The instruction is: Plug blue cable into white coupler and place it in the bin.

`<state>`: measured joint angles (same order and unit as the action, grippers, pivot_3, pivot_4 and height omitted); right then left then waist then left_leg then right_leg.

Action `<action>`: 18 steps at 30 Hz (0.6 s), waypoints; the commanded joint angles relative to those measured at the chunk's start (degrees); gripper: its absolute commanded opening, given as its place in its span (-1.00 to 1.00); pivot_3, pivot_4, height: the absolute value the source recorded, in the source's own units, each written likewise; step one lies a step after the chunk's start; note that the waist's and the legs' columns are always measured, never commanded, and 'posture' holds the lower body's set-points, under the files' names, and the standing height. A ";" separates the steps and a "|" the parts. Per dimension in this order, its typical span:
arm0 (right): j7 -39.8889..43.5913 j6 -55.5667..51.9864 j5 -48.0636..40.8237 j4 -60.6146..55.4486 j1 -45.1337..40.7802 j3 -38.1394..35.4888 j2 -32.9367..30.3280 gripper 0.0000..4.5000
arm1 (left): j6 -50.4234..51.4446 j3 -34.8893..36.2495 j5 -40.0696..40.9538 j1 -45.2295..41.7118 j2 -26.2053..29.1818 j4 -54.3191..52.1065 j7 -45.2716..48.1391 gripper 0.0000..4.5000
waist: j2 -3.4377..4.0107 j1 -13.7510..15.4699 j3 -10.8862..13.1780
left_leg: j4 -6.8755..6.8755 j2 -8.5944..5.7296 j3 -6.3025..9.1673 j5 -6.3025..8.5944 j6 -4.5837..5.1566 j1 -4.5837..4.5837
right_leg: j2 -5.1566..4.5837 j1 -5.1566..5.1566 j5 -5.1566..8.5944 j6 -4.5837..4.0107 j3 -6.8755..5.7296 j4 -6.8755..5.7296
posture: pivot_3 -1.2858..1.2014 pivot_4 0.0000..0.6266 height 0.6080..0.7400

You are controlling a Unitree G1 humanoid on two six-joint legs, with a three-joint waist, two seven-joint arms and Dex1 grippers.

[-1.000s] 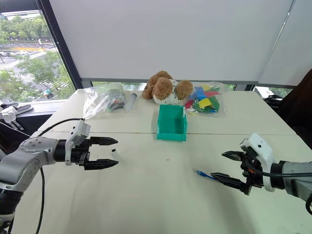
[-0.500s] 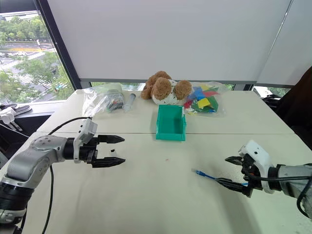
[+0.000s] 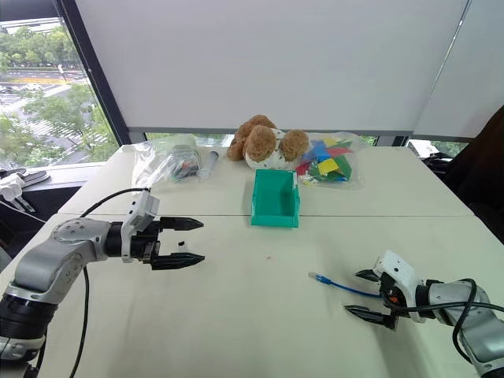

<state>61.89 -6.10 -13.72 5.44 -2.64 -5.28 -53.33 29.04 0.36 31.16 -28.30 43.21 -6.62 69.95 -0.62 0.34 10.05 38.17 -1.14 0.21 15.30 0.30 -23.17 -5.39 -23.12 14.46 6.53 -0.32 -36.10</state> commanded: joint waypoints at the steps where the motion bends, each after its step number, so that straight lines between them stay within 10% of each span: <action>1: 0.10 0.09 1.90 3.27 -0.38 1.37 0.55 0.96 | -0.89 1.14 0.22 -0.17 0.27 -1.58 -0.34 1.00 | -0.03 0.01 -0.02 | 0.00 0.00 0.01 0.00 0.00 0.04 | 0.00 0.04 0.00 0.00 0.00 0.00 | 0.03 -0.52 1.00; 11: 3.31 -3.18 1.45 7.37 -2.66 3.26 0.66 -1.00 | -1.72 1.01 -0.04 0.26 0.04 -1.49 -0.86 1.00 | -0.14 0.19 -0.08 | -0.01 0.00 0.01 0.01 0.00 0.72 | -0.12 0.74 0.13 -0.24 0.02 0.10 | 0.03 -0.52 1.00; 18: 4.48 -5.44 0.32 -0.82 -5.59 4.12 0.50 -1.00 | -1.88 1.27 0.00 0.47 0.41 -1.67 -0.98 1.00 | -0.16 0.15 -0.09 | -0.04 0.01 0.02 0.02 -0.02 0.71 | -0.25 0.70 0.13 -0.24 0.08 0.10 | 0.03 -0.52 1.00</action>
<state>66.02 -10.24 -13.44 8.47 -7.45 -2.62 -52.86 28.05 0.41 30.96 -27.57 43.22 -6.85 68.94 -0.78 0.49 9.96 38.11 -1.12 0.22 15.33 0.28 -22.47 -5.64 -22.45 14.59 6.29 -0.24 -36.01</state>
